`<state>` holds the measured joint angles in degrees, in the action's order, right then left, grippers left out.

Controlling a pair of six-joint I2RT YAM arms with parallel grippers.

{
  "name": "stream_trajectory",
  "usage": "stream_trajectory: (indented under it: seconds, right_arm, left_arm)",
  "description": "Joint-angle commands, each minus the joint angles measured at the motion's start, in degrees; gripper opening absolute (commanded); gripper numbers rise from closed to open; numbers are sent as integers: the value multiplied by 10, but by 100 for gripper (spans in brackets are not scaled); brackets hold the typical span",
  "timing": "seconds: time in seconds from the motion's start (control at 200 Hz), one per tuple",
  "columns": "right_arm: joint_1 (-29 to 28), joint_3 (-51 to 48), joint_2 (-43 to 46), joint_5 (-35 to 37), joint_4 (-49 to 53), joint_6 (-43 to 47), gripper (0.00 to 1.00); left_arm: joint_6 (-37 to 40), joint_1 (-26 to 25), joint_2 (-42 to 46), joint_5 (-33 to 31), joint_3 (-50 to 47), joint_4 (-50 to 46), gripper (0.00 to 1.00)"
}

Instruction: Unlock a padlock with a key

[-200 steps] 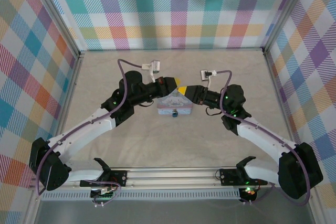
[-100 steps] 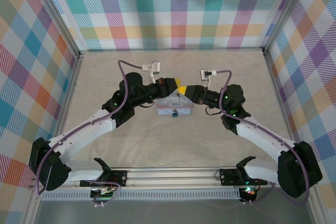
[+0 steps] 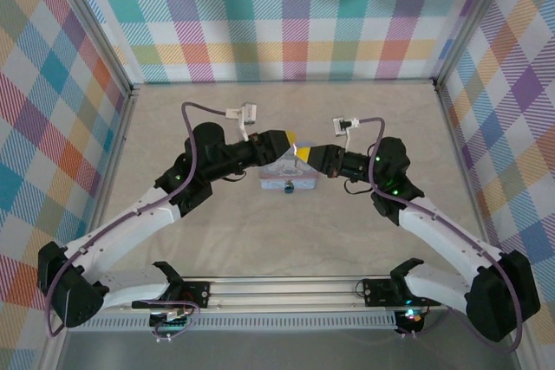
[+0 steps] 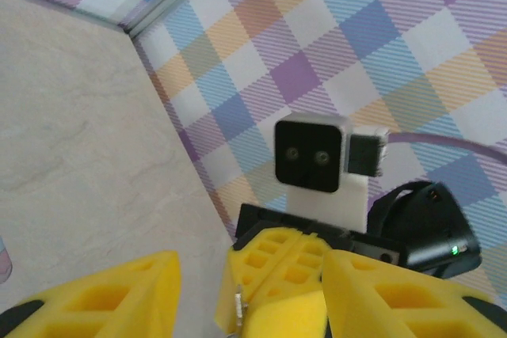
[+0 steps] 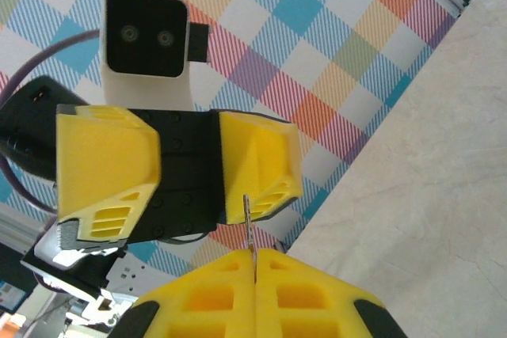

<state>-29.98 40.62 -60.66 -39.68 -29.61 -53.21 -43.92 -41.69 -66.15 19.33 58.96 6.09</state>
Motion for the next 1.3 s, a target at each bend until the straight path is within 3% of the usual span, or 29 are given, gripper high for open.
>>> stream_trajectory:
  seconds: [0.0,0.195,0.425,0.545,0.965,1.06,1.145,1.295]
  right_arm:
    - [0,35,16,-37,74,62,0]
    - [3,56,19,-55,124,90,0]
    - [11,59,21,-59,127,93,0]
    - [19,60,24,-59,129,90,0]
    - [31,56,23,-63,125,84,0]
    - [32,56,27,-60,131,89,0]
    - [34,57,35,-52,154,101,0]
    - [48,56,51,-40,189,114,0]
  left_arm:
    - [27,8,-1,44,30,-40,51]
    - [27,7,-18,93,45,-45,44]
    - [29,8,-22,98,45,-42,19]
    - [30,7,-24,98,39,-40,0]
    - [39,8,-20,78,34,-49,0]
    - [41,7,-17,65,35,-59,30]
    - [45,8,-9,47,32,-68,42]
    - [46,13,9,24,18,-82,55]
